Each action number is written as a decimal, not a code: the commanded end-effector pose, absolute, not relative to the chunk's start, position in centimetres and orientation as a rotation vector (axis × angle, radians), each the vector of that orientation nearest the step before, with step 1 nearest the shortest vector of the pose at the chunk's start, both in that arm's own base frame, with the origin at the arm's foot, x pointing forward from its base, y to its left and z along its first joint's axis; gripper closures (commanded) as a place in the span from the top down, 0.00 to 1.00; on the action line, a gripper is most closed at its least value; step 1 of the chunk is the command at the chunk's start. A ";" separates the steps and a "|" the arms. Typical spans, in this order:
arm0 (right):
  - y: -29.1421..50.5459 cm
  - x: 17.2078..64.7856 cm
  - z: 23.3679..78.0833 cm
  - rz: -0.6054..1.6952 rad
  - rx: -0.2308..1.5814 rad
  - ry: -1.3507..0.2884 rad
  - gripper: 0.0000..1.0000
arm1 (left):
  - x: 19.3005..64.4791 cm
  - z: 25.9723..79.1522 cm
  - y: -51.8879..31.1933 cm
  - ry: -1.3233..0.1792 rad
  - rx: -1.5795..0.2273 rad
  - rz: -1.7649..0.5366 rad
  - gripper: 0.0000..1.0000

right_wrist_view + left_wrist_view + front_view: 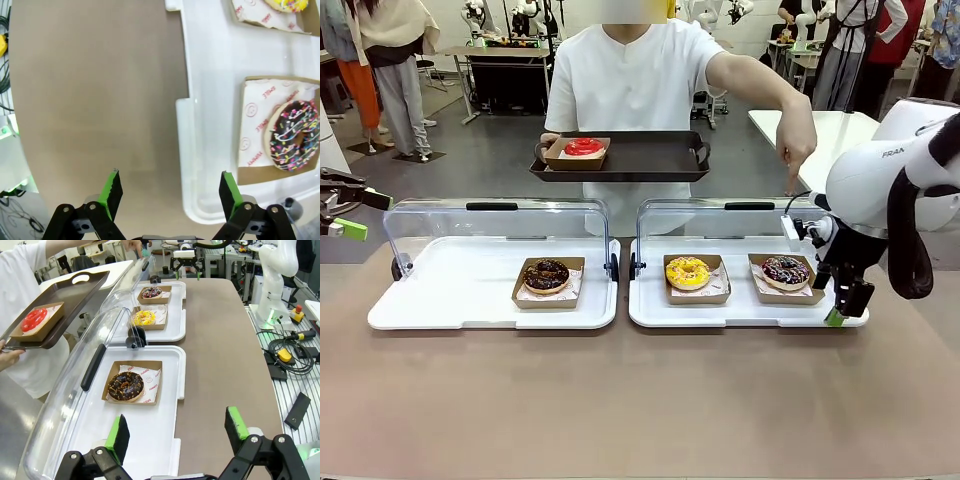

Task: Provide the desired donut to the person.
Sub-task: Pick up and lift the Paper togo box containing the Donut pointed at by the person.

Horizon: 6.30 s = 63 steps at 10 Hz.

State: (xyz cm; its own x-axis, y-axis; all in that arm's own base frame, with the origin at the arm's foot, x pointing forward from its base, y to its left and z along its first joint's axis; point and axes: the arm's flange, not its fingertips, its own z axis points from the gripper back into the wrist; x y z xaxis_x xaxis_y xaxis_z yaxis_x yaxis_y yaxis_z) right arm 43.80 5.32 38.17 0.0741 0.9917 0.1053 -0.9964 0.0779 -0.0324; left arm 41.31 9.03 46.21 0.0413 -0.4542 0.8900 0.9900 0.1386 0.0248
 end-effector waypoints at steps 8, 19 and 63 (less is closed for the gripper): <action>5.0 47.5 37.6 1.470 0.070 -0.110 1.00 | 41.2 46.3 9.1 -0.917 -0.763 -1.289 1.00; 4.1 51.4 34.3 1.499 0.040 -0.127 1.00 | 41.2 46.3 9.1 -0.917 -0.763 -1.289 1.00; 4.8 50.7 33.2 1.543 0.044 -0.060 1.00 | 41.2 46.3 9.1 -0.917 -0.763 -1.289 1.00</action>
State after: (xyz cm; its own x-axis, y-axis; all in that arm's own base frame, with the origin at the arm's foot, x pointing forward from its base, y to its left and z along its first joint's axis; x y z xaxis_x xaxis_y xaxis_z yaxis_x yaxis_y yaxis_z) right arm 51.14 4.84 33.31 0.0482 0.9950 0.0870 -0.9987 0.0493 -0.0116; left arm 41.31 9.03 46.21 0.0414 -0.4541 0.8900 0.9900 0.1386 0.0247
